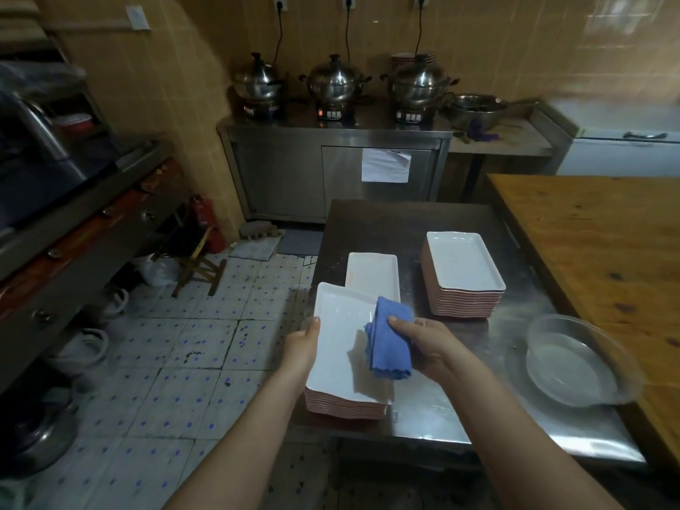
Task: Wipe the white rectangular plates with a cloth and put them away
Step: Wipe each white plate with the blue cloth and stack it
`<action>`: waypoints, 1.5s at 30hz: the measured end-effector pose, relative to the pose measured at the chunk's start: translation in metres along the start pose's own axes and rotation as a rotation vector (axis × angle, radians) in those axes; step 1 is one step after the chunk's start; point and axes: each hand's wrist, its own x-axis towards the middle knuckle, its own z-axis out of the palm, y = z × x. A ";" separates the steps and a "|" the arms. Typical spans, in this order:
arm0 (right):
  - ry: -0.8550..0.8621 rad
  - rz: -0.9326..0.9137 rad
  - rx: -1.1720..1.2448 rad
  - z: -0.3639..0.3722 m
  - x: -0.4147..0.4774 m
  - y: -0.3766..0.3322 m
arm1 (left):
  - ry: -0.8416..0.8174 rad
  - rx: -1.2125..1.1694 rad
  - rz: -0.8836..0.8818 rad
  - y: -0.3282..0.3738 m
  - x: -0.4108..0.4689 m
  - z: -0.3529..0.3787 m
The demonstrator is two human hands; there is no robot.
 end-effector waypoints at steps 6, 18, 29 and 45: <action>-0.008 0.028 -0.039 -0.006 0.013 0.004 | 0.132 0.378 0.155 -0.012 0.019 0.003; -0.035 0.038 -0.061 -0.004 0.042 0.013 | 0.280 0.561 0.313 -0.031 0.044 0.011; -0.038 0.043 -0.067 -0.005 0.069 0.008 | 0.146 0.418 0.190 -0.032 0.070 0.006; 0.179 -0.126 0.021 0.000 0.167 -0.041 | -0.253 0.359 0.063 0.042 0.228 0.065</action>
